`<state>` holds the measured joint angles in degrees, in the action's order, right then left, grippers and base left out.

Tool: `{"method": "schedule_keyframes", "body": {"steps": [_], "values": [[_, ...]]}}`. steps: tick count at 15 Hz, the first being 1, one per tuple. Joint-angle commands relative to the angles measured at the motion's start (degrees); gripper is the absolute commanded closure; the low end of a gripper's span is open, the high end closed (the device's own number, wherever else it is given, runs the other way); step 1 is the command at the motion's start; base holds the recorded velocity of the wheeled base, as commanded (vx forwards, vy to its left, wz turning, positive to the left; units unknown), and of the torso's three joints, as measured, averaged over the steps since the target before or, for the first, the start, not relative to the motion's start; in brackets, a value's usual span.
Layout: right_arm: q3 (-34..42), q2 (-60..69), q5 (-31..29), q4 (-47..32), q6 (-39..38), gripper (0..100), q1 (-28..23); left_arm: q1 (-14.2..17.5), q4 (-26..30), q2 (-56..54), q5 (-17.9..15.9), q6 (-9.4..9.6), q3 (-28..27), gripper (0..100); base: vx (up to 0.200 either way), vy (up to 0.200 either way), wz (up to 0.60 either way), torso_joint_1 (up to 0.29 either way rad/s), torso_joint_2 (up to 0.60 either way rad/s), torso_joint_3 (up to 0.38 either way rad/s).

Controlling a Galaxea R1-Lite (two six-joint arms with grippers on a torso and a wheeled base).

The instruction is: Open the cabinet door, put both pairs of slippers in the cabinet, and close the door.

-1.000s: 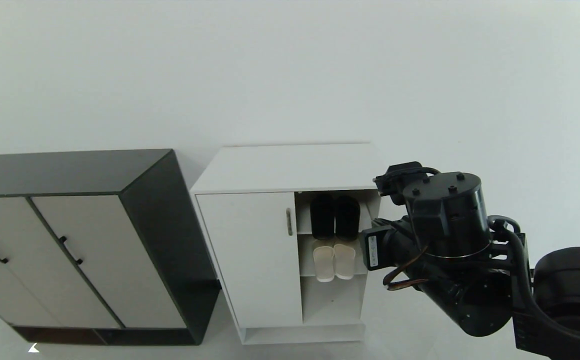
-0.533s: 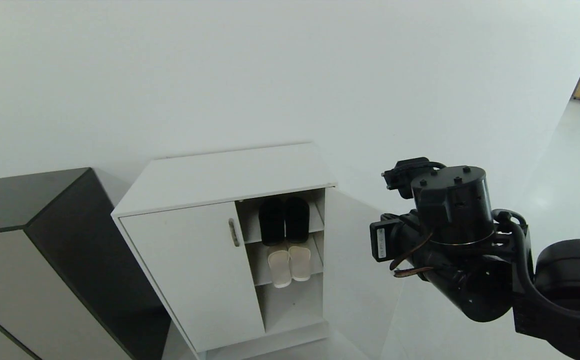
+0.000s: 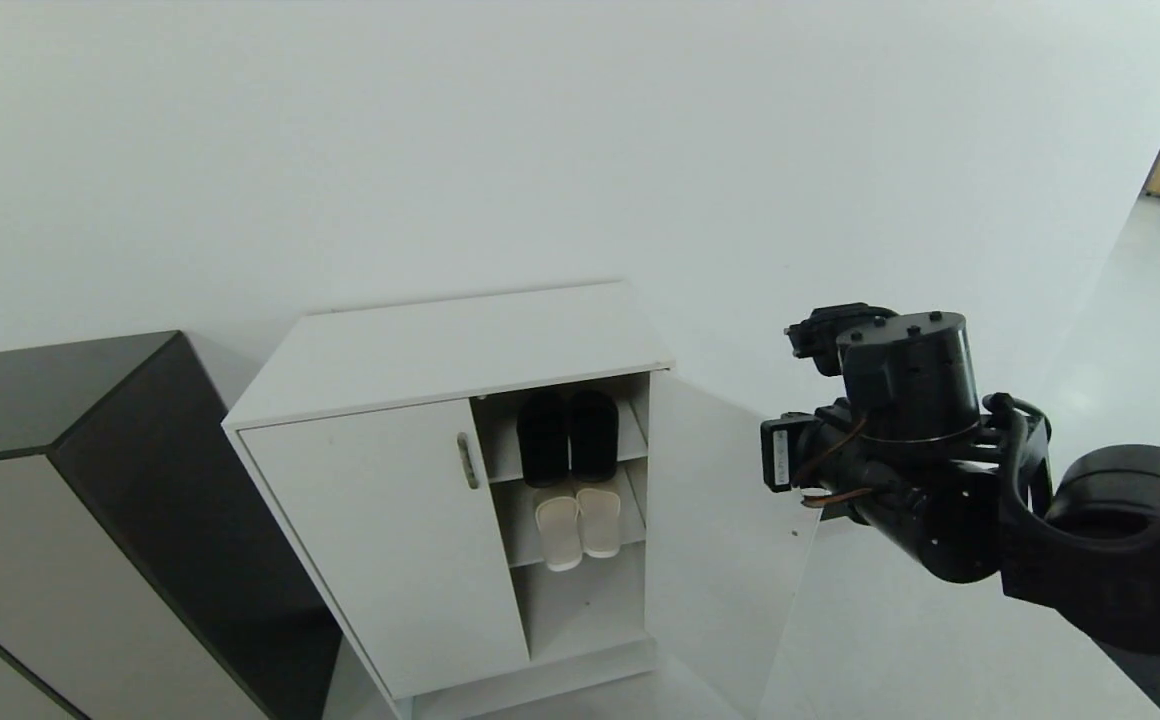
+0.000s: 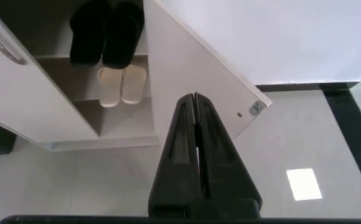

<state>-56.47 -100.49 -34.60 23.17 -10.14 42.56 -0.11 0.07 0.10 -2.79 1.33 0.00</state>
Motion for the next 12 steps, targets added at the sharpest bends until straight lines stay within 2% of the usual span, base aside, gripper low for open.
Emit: {"method": "schedule_keyframes", "body": {"steps": [1,2,5,9,12], "values": [[-0.84,-1.47,1.11,0.12,-0.23,100,-2.3,0.02,0.01,-0.01,-0.02,-0.01,0.0,100,-0.2,0.0,0.0,0.002,0.01,-0.002],[-1.28,-1.99,2.08,0.2,-0.32,100,-3.36,0.02,-0.07,-0.01,-0.02,-0.01,0.0,100,-0.2,0.0,0.0,-0.007,0.0,-0.002],[-3.65,-5.95,8.14,4.42,-0.84,100,-9.25,0.02,-0.07,-0.01,-0.02,-0.01,0.0,100,0.0,0.0,0.0,0.0,0.0,0.0],[-8.66,-11.05,11.75,5.92,-1.02,100,-15.14,0.02,-0.07,-0.01,-0.02,-0.01,0.0,100,0.0,0.0,0.0,0.0,0.0,0.0],[-11.91,-15.26,12.27,6.01,-1.02,100,-18.04,0.02,0.01,-0.01,-0.02,-0.01,0.0,100,0.0,0.0,0.0,0.0,0.0,0.0]]}}
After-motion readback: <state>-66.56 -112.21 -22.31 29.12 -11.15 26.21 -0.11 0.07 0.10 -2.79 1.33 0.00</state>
